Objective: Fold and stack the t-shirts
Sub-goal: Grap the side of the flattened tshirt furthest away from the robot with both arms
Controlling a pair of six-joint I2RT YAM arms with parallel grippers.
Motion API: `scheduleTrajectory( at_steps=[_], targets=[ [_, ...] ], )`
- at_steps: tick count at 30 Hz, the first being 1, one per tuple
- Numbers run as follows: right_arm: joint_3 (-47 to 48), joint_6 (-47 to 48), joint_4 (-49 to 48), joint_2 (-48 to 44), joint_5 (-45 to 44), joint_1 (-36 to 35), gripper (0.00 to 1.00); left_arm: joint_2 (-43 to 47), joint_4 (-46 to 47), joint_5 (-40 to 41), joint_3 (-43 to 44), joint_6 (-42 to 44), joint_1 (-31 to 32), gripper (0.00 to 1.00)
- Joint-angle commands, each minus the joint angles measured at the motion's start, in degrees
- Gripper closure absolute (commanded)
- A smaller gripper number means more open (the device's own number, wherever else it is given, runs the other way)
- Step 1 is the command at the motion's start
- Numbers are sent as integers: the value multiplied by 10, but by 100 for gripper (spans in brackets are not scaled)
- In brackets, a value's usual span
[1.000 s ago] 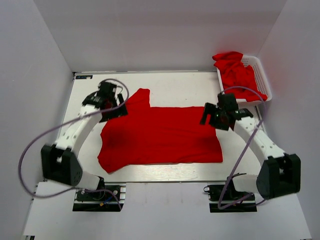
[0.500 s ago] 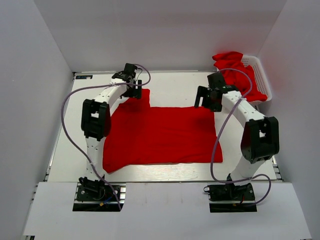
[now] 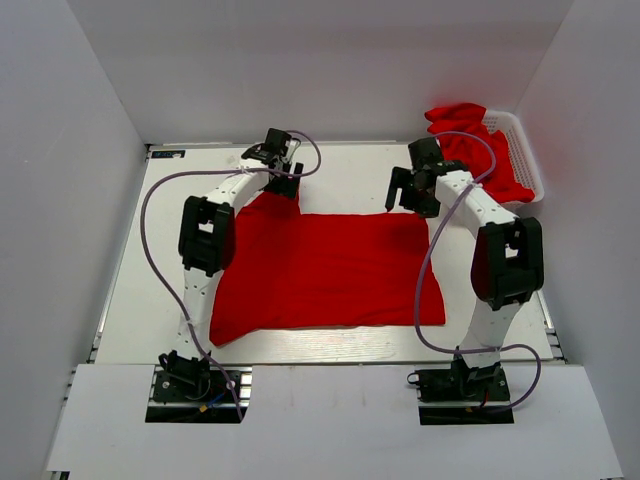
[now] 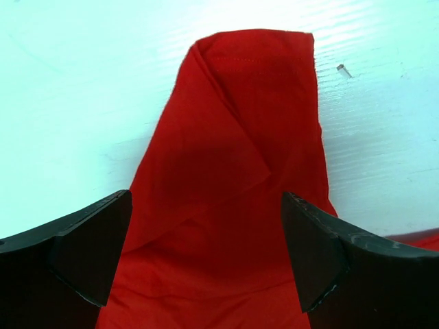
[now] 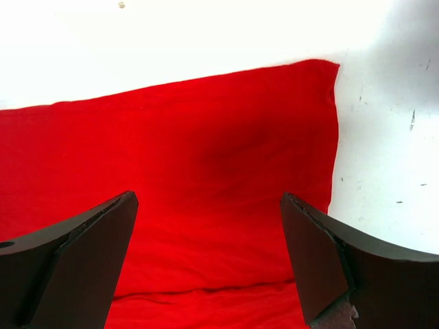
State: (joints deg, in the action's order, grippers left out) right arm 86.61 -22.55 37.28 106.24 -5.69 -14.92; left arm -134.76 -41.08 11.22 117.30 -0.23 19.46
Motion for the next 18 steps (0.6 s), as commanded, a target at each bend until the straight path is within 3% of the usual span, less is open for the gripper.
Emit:
scheduleTrajectory(
  at_steps=[1,18],
  targets=[
    [27,-8,11,13,-7,2,10,-3,16,-11,16,10,3,1],
    [28,-7,20,21,-18,3,10,-27,35,49,6,-24,8,3]
  ],
)
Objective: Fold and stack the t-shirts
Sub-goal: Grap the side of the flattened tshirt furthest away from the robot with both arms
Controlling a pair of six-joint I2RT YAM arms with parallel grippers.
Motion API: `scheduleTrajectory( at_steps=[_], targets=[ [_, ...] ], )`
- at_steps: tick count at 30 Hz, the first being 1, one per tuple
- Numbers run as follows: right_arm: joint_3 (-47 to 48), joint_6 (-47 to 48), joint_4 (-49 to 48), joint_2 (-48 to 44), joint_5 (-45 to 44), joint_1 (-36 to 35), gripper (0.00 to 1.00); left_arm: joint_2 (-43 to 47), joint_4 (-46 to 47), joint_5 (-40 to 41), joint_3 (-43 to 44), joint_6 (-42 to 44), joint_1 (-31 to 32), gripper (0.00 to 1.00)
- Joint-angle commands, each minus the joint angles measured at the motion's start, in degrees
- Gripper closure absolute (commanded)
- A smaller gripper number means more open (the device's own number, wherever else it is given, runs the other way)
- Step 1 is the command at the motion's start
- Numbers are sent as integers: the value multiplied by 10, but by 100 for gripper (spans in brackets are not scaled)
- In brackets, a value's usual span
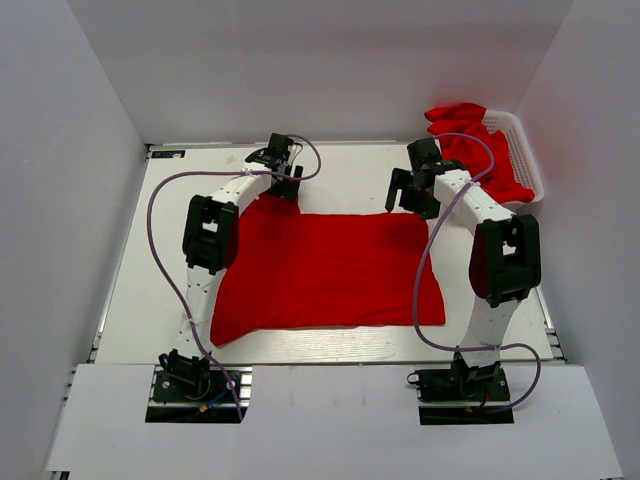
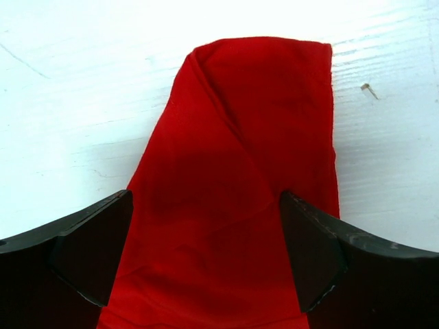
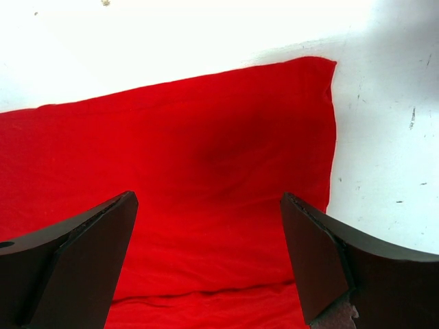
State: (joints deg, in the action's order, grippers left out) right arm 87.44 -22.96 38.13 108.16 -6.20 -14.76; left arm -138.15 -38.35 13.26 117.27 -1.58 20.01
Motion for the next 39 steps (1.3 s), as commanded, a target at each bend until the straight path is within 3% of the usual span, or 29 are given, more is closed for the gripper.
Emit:
scheduleTrajectory(
  at_steps=[1,5,18,25,28,30,31,32,35,39],
  targets=[
    [19,-3,12,3,-13,2,10,7,7,35,6,-11,3,4],
    [22,-2,15,8,-14,1,10,12,7,52,1,-17,3,11],
    [27,-4,19,17,-22,1,10,42,13,64,-22,-24,-8,11],
    [29,-7,20,21,-18,2,10,42,19,62,-33,-24,-8,23],
    [33,-9,22,26,-19,1,10,42,31,47,-38,-24,-8,36],
    [33,-9,24,30,-20,2,10,42,36,42,-38,-24,-8,57],
    [33,-9,26,30,-21,1,10,42,36,34,-43,-24,-8,57],
    [34,-10,26,31,-21,1,10,37,36,34,-43,-24,-8,73],
    [33,-9,28,32,-26,2,10,37,36,28,-37,-37,-8,100],
    [31,-10,28,36,-32,2,10,44,36,28,-37,-37,-8,100]
  ],
)
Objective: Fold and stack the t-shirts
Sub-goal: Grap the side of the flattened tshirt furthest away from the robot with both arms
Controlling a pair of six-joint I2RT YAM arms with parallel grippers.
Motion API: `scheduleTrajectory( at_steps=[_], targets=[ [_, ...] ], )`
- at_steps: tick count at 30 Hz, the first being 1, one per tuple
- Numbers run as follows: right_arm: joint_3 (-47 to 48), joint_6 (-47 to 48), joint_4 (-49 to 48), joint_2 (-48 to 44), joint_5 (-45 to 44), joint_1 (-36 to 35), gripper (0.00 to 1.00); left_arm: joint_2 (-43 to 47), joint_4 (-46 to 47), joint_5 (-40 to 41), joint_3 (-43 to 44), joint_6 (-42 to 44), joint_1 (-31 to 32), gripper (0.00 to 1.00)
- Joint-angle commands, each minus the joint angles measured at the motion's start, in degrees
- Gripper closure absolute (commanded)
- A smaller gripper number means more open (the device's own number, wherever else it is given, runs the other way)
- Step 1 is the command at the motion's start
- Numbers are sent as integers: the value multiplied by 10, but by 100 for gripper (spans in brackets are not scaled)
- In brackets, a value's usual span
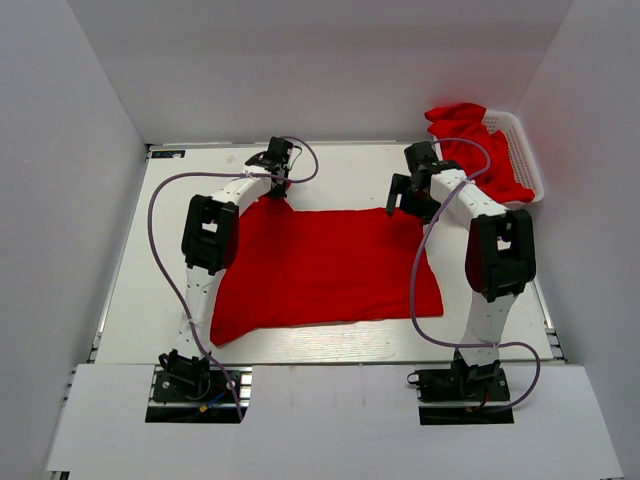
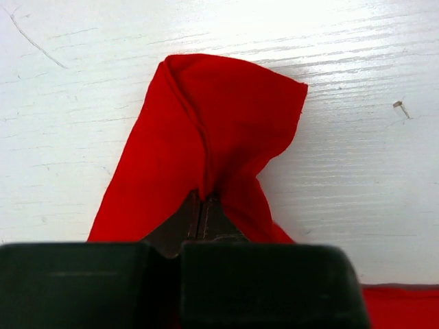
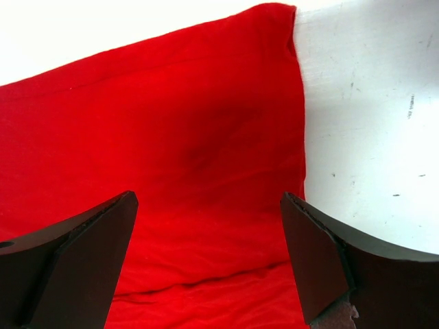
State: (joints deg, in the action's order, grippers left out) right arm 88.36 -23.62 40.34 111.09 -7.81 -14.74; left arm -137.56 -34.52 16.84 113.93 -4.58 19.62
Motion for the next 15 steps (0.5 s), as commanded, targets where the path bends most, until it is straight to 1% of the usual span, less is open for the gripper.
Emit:
scheduleTrajectory(
  at_steps=[1,7,10,15],
  targets=[
    [22,-4,5,9,-25,2,10,47,6,-8,-4,-7,-4,100],
    [47,-5,-9,32,-19,0,10,63,-1,14,-2,-7,-4,100],
    [77,-4,-14,56,-25,1,10,69,-1,20,-2,-2,-4,100],
    [131,-21,-17,100,-64,1,10,74,-6,32,-2,4,-4,100]
  ],
)
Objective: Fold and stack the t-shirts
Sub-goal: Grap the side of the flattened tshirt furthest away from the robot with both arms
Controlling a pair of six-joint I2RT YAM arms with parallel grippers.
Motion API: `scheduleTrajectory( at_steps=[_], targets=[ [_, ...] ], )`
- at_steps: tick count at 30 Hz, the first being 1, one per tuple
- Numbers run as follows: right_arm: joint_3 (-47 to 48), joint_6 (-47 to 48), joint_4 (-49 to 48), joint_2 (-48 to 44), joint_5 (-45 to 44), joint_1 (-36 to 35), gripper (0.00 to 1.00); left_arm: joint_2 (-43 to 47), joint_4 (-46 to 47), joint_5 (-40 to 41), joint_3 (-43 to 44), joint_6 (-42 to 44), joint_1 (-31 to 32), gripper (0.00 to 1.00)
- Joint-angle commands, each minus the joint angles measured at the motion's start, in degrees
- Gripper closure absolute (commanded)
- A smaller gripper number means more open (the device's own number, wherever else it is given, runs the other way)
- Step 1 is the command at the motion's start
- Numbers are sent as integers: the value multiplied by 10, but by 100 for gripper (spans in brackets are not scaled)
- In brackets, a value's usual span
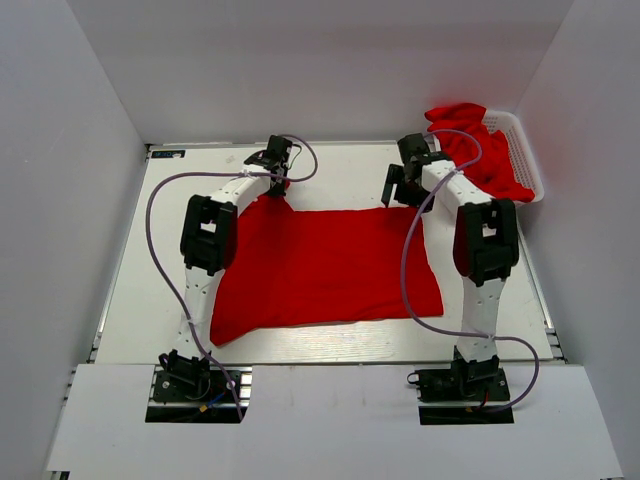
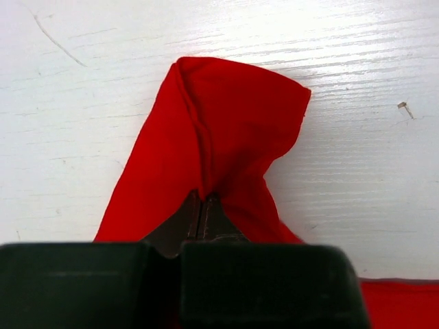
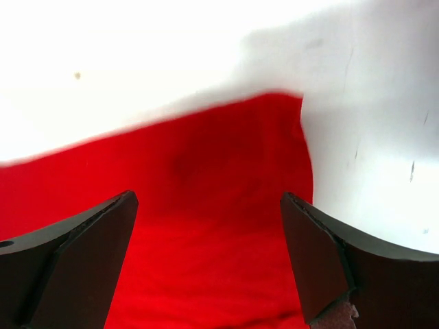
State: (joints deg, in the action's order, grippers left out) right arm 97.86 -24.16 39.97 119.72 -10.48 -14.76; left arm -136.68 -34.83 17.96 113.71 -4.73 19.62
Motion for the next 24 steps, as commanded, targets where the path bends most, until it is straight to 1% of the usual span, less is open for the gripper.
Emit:
scheduleTrajectory(
  at_steps=[1,6,15,16,19,21,22,23,24],
  targets=[
    [39,-18,-15,26,-51,2,10,71,-3,21,0,6,-4,100],
    [71,-33,-16,53,-92,0,10,82,-9,16,-5,20,-4,100],
    [88,-49,-32,103,-96,-2,10,92,-14,10,-11,44,-4,100],
    [91,-51,-32,106,-107,-1,10,92,-14,10,-16,44,-4,100],
    [85,-59,-35,116,-96,-1,15,92,-14,10,-17,44,-9,100],
    [80,-62,-36,123,-95,-1,20,92,-19,10,-17,44,-9,100],
    [80,-62,-36,126,-95,0,24,92,-19,10,-17,44,-9,100],
    [77,-63,-35,126,-95,0,31,92,-19,10,-17,44,-9,100],
    [72,-66,-34,126,-96,-1,33,92,-19,10,-17,44,-9,100]
  ],
)
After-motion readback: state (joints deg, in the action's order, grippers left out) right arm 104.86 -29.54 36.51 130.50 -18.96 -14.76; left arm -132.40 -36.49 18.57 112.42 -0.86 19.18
